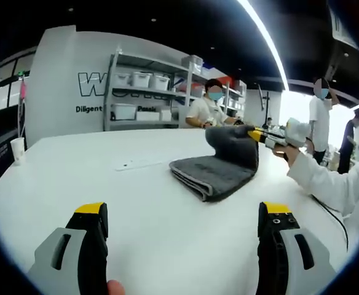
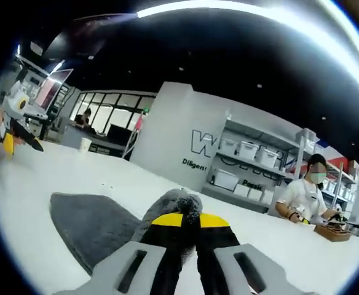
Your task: Open the folded towel by lifting each exposed corner and separating the folded layers until the towel lies flat within the target outline without major curled edges
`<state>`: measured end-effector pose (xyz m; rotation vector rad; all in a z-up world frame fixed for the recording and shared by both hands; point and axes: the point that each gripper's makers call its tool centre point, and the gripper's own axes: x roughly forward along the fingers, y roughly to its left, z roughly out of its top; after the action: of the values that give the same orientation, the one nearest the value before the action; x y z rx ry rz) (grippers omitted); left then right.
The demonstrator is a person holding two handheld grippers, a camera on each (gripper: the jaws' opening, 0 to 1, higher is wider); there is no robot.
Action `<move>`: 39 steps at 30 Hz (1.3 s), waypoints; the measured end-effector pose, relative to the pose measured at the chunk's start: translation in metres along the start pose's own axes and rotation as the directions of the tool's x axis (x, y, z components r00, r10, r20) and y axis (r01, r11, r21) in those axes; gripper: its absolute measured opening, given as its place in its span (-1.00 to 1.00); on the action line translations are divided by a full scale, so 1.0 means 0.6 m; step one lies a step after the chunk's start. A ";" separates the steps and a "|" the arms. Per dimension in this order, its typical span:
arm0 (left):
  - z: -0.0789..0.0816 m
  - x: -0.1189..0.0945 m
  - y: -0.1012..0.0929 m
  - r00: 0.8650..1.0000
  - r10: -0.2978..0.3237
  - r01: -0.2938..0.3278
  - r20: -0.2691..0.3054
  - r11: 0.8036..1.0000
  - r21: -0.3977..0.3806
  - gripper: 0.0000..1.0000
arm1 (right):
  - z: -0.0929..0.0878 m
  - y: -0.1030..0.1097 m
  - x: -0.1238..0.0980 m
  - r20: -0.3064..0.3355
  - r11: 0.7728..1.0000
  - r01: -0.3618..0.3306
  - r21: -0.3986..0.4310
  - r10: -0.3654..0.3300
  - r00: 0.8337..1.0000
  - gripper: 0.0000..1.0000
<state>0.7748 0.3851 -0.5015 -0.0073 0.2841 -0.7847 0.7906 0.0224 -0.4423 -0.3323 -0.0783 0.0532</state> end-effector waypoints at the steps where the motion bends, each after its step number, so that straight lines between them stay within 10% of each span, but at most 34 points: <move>1: 0.000 0.001 0.001 1.000 0.000 0.000 0.000 1.000 0.000 1.00 | -0.004 -0.007 -0.004 -0.004 1.000 0.009 0.006 -0.009 1.000 -1.00; 22: -0.008 0.003 -0.002 1.000 0.006 -0.006 -0.011 1.000 -0.012 0.99 | -0.139 -0.082 -0.073 -0.233 0.994 0.054 0.100 -0.030 0.972 -0.98; 39: -0.015 0.006 -0.002 1.000 0.007 -0.007 -0.029 1.000 -0.011 0.99 | -0.160 -0.095 -0.109 -0.273 0.998 0.028 0.060 -0.010 0.962 -0.77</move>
<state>0.7741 0.3826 -0.5110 -0.0058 0.3155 -0.7767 0.7361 -0.0668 -0.5187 -0.2729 0.1929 -0.0094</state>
